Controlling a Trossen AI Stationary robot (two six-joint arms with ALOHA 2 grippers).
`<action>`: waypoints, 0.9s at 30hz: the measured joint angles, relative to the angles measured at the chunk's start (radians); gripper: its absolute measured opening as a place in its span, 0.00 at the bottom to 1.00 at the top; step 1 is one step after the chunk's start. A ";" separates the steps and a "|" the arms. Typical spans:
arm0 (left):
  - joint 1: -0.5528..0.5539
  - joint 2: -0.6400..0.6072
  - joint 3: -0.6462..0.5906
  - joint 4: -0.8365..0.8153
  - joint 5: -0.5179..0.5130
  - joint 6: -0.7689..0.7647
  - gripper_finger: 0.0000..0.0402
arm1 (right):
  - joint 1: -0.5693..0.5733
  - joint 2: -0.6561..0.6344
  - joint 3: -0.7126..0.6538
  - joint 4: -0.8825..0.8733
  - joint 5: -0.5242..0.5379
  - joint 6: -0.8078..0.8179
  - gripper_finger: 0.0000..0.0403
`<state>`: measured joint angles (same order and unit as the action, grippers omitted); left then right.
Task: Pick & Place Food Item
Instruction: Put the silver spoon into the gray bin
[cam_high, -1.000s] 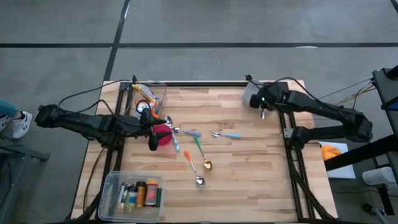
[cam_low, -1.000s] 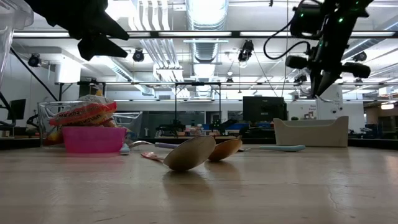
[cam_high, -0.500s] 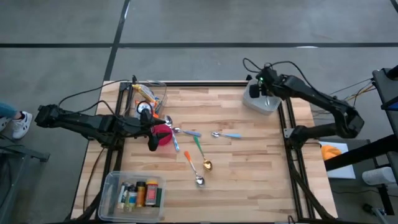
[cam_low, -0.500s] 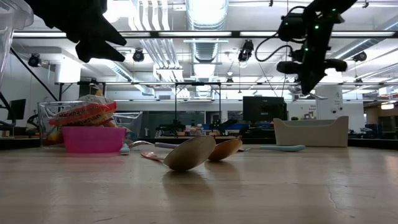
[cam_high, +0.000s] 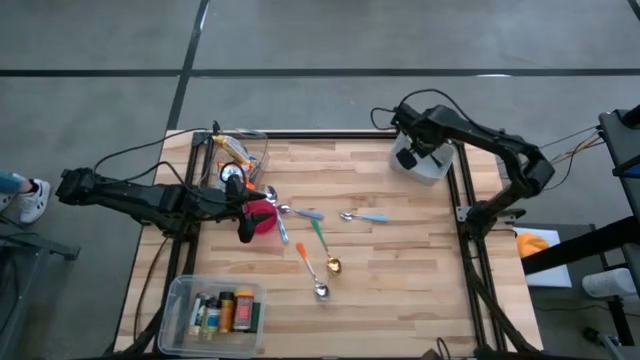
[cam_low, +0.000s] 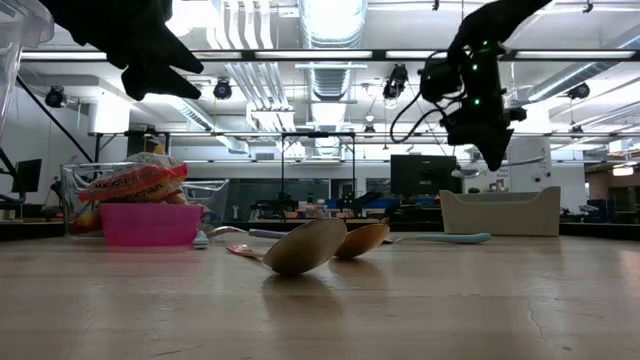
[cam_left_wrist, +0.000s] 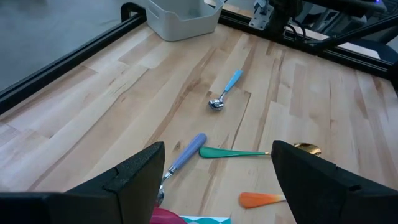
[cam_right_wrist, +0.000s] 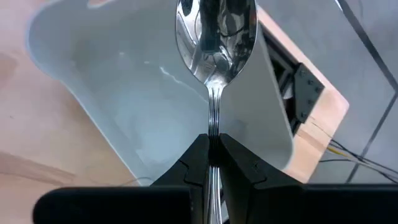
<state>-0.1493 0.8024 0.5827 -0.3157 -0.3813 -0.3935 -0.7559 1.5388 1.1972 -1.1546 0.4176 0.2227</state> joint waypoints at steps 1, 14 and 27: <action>0.000 0.000 0.000 0.000 0.000 0.000 0.74 | 0.000 0.007 -0.009 0.004 -0.001 -0.004 0.05; 0.000 0.000 0.000 0.000 0.000 0.000 0.74 | 0.000 0.020 -0.157 0.160 -0.056 -0.007 0.05; 0.000 0.000 0.000 0.000 0.000 0.000 0.74 | -0.014 0.017 -0.230 0.277 -0.060 -0.074 0.05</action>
<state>-0.1490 0.8024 0.5827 -0.3161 -0.3813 -0.3939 -0.7696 1.5557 0.9673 -0.8774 0.3576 0.1491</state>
